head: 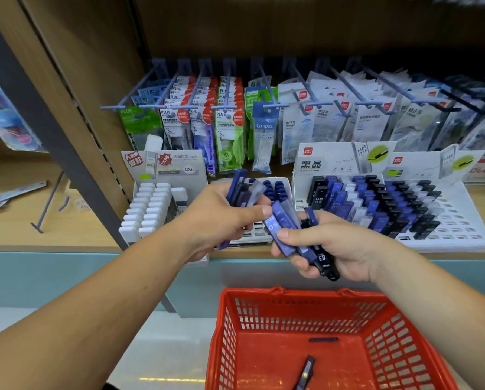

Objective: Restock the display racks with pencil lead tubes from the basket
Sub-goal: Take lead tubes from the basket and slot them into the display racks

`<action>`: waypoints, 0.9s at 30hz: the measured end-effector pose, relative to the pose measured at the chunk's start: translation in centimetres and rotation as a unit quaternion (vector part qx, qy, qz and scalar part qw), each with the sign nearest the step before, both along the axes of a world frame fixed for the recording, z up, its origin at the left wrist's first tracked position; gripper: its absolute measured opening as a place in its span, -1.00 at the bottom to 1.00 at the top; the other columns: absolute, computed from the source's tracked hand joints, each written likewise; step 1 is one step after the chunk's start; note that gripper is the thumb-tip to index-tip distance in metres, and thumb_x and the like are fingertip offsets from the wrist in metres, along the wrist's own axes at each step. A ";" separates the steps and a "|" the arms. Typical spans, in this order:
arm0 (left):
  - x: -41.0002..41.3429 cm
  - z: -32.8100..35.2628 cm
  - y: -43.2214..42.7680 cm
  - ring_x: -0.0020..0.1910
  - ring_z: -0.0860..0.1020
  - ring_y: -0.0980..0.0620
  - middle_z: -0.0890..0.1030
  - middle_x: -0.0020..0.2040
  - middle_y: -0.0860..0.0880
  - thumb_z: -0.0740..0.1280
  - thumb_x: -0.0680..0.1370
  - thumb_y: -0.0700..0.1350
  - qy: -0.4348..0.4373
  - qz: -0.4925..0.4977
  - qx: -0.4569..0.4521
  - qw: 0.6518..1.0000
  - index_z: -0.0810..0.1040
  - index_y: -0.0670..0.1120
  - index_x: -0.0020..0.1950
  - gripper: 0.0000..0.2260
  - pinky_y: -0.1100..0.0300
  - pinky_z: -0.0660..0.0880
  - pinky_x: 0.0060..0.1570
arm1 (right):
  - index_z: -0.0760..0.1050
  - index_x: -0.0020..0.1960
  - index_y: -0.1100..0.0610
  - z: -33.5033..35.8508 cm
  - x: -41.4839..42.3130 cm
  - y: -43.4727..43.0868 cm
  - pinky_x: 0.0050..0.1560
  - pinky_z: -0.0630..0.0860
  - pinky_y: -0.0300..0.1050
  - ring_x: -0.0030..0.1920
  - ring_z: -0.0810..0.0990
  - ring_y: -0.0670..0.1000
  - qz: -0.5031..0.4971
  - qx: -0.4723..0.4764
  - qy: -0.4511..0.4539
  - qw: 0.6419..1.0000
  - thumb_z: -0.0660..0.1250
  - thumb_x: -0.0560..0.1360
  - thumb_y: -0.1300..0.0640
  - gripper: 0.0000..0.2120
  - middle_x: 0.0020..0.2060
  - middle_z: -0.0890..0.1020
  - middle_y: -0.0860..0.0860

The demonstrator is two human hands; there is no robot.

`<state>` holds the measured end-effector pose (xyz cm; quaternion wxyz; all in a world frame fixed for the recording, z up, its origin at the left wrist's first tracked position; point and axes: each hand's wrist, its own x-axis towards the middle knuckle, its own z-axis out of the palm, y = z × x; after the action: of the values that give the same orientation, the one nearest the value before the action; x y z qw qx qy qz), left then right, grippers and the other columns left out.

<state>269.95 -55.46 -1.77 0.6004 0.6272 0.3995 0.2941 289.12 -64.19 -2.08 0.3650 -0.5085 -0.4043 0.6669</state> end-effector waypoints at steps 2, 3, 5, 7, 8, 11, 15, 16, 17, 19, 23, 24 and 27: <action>0.3 0.0 -0.2 -0.46 0.37 0.08 0.56 -0.33 -0.05 0.53 0.52 -0.24 0.027 -0.012 0.030 0.999 0.66 -0.12 -0.08 -0.92 0.26 0.29 -0.49 | 0.53 0.02 0.20 -0.3 -0.1 -0.1 -0.49 0.33 -0.19 -0.40 0.51 0.06 0.011 -0.018 0.012 1.000 0.45 0.50 0.19 -0.84 -0.19 0.62 0.20; 0.4 0.0 -0.2 -0.48 0.37 0.10 0.57 -0.34 -0.02 0.53 0.52 -0.24 0.032 -0.010 0.042 0.999 0.65 -0.13 -0.09 -0.92 0.28 0.30 -0.48 | 0.52 0.04 0.20 -0.5 -0.2 0.0 -0.50 0.33 -0.19 -0.37 0.53 0.08 0.013 -0.026 0.020 0.999 0.43 0.53 0.20 -0.86 -0.21 0.59 0.19; 0.6 0.1 0.0 -0.50 0.33 0.09 0.49 -0.40 -0.01 0.51 0.54 -0.21 0.015 0.007 0.037 0.999 0.61 -0.15 -0.08 -0.90 0.27 0.26 -0.51 | 0.51 0.06 0.21 -0.7 -0.1 0.0 -0.51 0.32 -0.20 -0.33 0.58 0.12 0.013 -0.030 0.014 0.999 0.38 0.58 0.24 -0.92 -0.25 0.55 0.16; 0.6 0.3 0.3 -0.47 0.28 0.04 0.41 -0.37 -0.07 0.47 0.58 -0.15 -0.023 0.022 -0.009 0.999 0.56 -0.14 -0.05 -0.87 0.24 0.19 -0.51 | 0.49 -0.04 0.22 -0.9 -0.1 0.2 -0.51 0.31 -0.19 -0.36 0.56 0.11 0.008 -0.028 -0.004 1.000 0.34 0.58 0.32 -0.94 -0.28 0.52 0.16; 0.6 0.5 0.4 -0.45 0.29 0.04 0.40 -0.33 -0.09 0.45 0.60 -0.12 -0.041 0.023 -0.041 0.998 0.55 -0.14 -0.01 -0.87 0.24 0.18 -0.52 | 0.47 -0.10 0.22 -1.0 -0.1 0.2 -0.49 0.30 -0.19 -0.39 0.52 0.09 0.000 -0.030 -0.009 1.000 0.36 0.54 0.35 -0.90 -0.29 0.50 0.17; 0.4 0.8 0.3 -0.40 0.39 0.06 0.48 -0.27 -0.08 0.39 0.62 -0.19 -0.086 0.000 -0.161 0.983 0.56 -0.20 0.13 -0.88 0.26 0.23 -0.51 | 0.43 -0.18 0.21 -1.0 0.0 0.5 -0.44 0.30 -0.16 -0.43 0.44 0.07 -0.056 -0.031 0.006 0.998 0.43 0.31 0.34 -0.80 -0.31 0.41 0.18; 0.4 0.8 -0.5 -0.35 0.45 0.04 0.51 -0.25 -0.09 0.33 0.63 -0.24 -0.123 -0.049 -0.252 0.959 0.58 -0.20 0.04 -0.94 0.27 0.33 -0.49 | 0.48 -0.19 0.13 -0.2 0.4 0.7 -0.45 0.32 -0.16 -0.46 0.42 0.04 -0.126 -0.004 0.043 0.991 0.58 0.32 0.21 -0.73 -0.36 0.40 0.09; 0.6 0.7 -0.7 -0.35 0.46 0.03 0.51 -0.26 -0.09 0.33 0.64 -0.19 -0.128 -0.052 -0.261 0.955 0.58 -0.17 0.00 -0.93 0.26 0.38 -0.46 | 0.51 -0.19 0.12 0.0 0.3 0.6 -0.44 0.33 -0.15 -0.46 0.43 0.04 -0.126 0.008 0.040 0.991 0.58 0.32 0.14 -0.76 -0.36 0.42 0.09; 0.7 0.6 -0.9 -0.34 0.48 0.02 0.51 -0.28 -0.07 0.34 0.64 -0.14 -0.131 -0.046 -0.263 0.955 0.58 -0.14 -0.04 -0.89 0.23 0.44 -0.40 | 0.56 -0.20 0.12 0.3 0.0 0.5 -0.44 0.33 -0.15 -0.46 0.44 0.04 -0.118 0.020 0.029 0.992 0.57 0.33 0.10 -0.79 -0.36 0.44 0.09; 1.2 0.3 -1.1 -0.31 0.51 0.01 0.51 -0.31 -0.04 0.35 0.64 -0.06 -0.137 -0.021 -0.251 0.958 0.58 -0.09 -0.10 -0.84 0.11 0.54 -0.25 | 0.64 -0.15 0.10 0.5 -1.0 0.2 -0.43 0.36 -0.15 -0.45 0.47 0.05 -0.103 0.033 0.005 0.994 0.56 0.37 0.09 -0.86 -0.33 0.54 0.12; 2.0 -0.1 -1.2 -0.21 0.57 -0.04 0.56 -0.26 -0.01 0.33 0.65 0.04 -0.148 0.023 -0.205 0.967 0.56 -0.05 -0.15 -0.76 -0.02 0.52 -0.07 | 0.60 0.13 0.15 0.3 -2.5 0.0 -0.45 0.40 -0.14 -0.44 0.55 0.09 -0.111 0.057 -0.053 0.991 0.55 0.47 0.10 -0.72 -0.28 0.63 0.17; 2.2 -0.1 -1.4 -0.21 0.58 -0.05 0.57 -0.24 -0.02 0.33 0.65 0.06 -0.150 0.030 -0.199 0.968 0.56 -0.06 -0.16 -0.74 -0.02 0.49 -0.09 | 0.59 0.11 0.16 0.2 -2.7 0.0 -0.45 0.41 -0.14 -0.43 0.56 0.09 -0.117 0.063 -0.066 0.989 0.55 0.48 0.10 -0.72 -0.31 0.62 0.16; 2.7 -0.3 -1.9 -0.07 0.58 -0.17 0.66 0.02 -0.24 0.30 0.65 0.14 -0.147 0.033 -0.180 0.972 0.62 -0.21 0.08 -0.60 -0.08 0.44 -0.04 | 0.56 0.00 0.20 -0.1 -2.8 0.0 -0.45 0.40 -0.13 -0.44 0.57 0.08 -0.129 0.072 -0.077 0.986 0.56 0.47 0.12 -0.77 -0.39 0.56 0.12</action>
<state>272.69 -57.40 -2.06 0.7458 0.4450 0.3736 0.3259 286.34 -64.15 -2.15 0.4518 -0.5783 -0.4094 0.5420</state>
